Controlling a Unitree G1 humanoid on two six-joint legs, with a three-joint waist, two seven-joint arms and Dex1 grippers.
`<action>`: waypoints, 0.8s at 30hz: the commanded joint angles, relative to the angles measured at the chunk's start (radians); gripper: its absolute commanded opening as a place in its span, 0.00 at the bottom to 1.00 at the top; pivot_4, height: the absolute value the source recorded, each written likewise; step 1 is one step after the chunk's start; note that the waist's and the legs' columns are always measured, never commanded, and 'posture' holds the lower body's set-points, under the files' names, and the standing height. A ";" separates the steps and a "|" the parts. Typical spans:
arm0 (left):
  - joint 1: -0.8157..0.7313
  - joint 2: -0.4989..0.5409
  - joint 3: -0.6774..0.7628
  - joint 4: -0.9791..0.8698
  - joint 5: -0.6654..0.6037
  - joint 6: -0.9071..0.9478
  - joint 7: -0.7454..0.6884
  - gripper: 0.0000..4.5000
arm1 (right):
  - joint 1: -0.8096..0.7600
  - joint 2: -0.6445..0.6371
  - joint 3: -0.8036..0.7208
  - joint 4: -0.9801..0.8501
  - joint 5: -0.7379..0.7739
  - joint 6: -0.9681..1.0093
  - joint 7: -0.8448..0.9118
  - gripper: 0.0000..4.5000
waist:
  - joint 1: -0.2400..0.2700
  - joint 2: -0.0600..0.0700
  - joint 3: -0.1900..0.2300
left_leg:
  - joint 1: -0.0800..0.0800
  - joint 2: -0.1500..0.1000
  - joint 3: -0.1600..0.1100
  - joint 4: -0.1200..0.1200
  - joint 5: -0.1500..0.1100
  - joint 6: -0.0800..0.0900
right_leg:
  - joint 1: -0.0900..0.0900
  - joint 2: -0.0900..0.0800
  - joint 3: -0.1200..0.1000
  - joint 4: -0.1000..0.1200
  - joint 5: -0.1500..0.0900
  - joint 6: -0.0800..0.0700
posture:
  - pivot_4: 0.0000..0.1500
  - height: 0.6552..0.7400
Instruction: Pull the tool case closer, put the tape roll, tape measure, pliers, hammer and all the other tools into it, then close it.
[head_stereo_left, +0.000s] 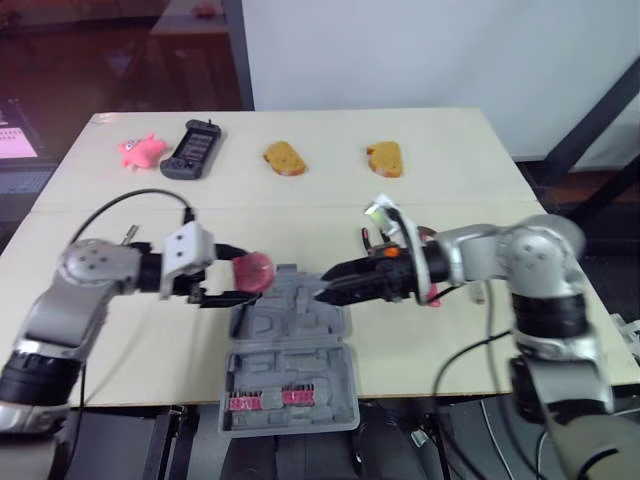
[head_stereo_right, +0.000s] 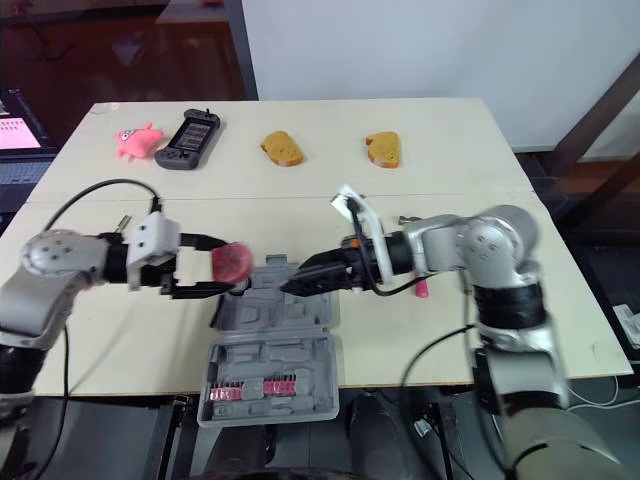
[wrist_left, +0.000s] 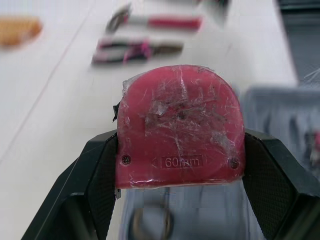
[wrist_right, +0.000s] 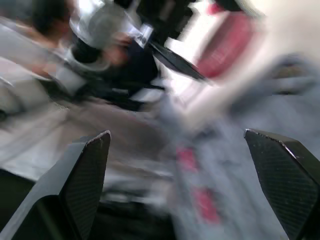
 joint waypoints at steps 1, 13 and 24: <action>-0.026 -0.008 -0.008 -0.038 -0.009 0.016 0.004 0.66 | -0.044 0.054 -0.063 0.148 0.138 0.008 -0.193 1.00 | -0.003 0.000 0.000 | 0.000 0.000 0.000 0.000 0.000 0.000 | 0.000 0.000 0.000 0.000 0.000 0.000 | 1.00 1.00; -0.021 -0.022 -0.027 -0.075 -0.009 0.039 0.000 0.66 | -0.039 0.187 -0.150 0.314 0.399 -0.012 -0.596 1.00 | -0.006 0.000 0.000 | 0.000 0.000 -0.001 0.000 0.000 0.000 | -0.001 0.001 0.000 0.001 0.000 0.000 | 1.00 1.00; -0.034 -0.058 -0.048 -0.056 0.006 0.011 0.014 0.66 | -0.003 0.151 -0.053 0.357 0.704 -0.117 -0.823 0.11 | -0.006 0.001 0.000 | 0.000 0.000 -0.001 0.000 0.000 0.000 | -0.001 0.001 0.000 0.001 0.000 0.000 | 1.00 1.00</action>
